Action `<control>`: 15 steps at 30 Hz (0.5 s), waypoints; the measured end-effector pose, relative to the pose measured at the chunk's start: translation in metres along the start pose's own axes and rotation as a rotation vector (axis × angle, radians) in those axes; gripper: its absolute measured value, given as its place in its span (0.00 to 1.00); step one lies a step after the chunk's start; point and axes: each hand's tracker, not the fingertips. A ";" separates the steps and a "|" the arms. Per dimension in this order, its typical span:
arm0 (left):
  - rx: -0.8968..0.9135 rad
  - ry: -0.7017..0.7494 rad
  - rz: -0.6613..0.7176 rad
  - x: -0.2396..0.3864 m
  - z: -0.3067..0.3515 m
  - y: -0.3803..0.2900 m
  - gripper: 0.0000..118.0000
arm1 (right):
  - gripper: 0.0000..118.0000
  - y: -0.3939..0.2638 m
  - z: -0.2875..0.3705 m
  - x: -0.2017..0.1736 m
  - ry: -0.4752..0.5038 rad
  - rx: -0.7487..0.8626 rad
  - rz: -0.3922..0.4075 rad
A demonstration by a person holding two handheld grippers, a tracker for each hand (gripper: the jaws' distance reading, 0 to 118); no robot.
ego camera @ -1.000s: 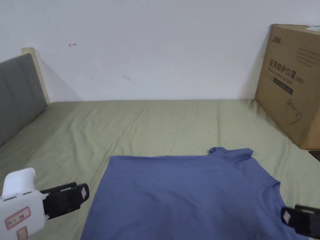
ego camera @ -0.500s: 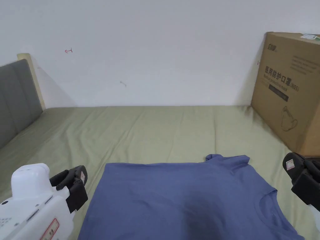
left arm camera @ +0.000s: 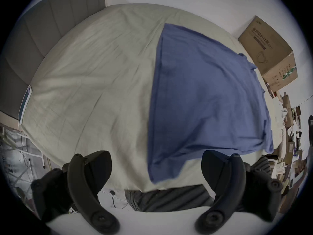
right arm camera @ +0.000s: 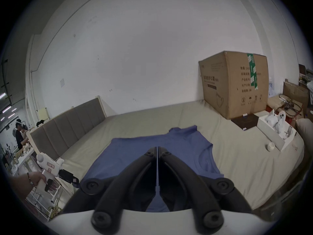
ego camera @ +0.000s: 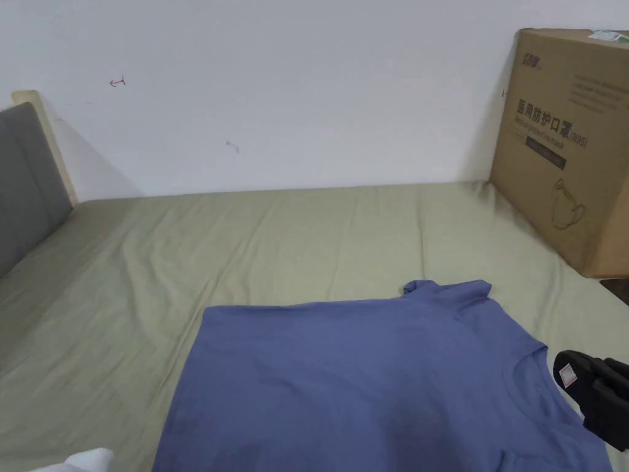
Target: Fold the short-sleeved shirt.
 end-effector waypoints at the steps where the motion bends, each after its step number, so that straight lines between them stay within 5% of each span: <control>1: 0.000 0.004 -0.008 0.000 -0.006 -0.003 0.94 | 0.01 -0.002 0.001 0.002 -0.002 -0.009 -0.003; 4: -0.078 -0.048 -0.026 -0.001 -0.036 -0.003 0.81 | 0.01 -0.008 -0.004 0.009 -0.031 -0.048 -0.012; 8: -0.016 0.067 -0.144 0.017 -0.040 -0.016 0.74 | 0.01 -0.016 -0.007 0.016 -0.069 -0.107 -0.031; 10: 0.009 0.073 -0.149 0.021 -0.034 -0.020 0.54 | 0.01 -0.020 -0.008 0.024 -0.086 -0.128 -0.024; 11: 0.042 0.065 -0.160 0.025 -0.027 -0.023 0.36 | 0.01 -0.023 -0.009 0.028 -0.101 -0.149 -0.013; 12: 0.079 0.063 -0.170 0.028 -0.018 -0.028 0.07 | 0.01 -0.026 -0.009 0.032 -0.119 -0.176 -0.002; 15: 0.174 0.103 -0.184 0.037 0.000 -0.037 0.07 | 0.03 -0.036 -0.011 0.049 -0.156 -0.268 0.004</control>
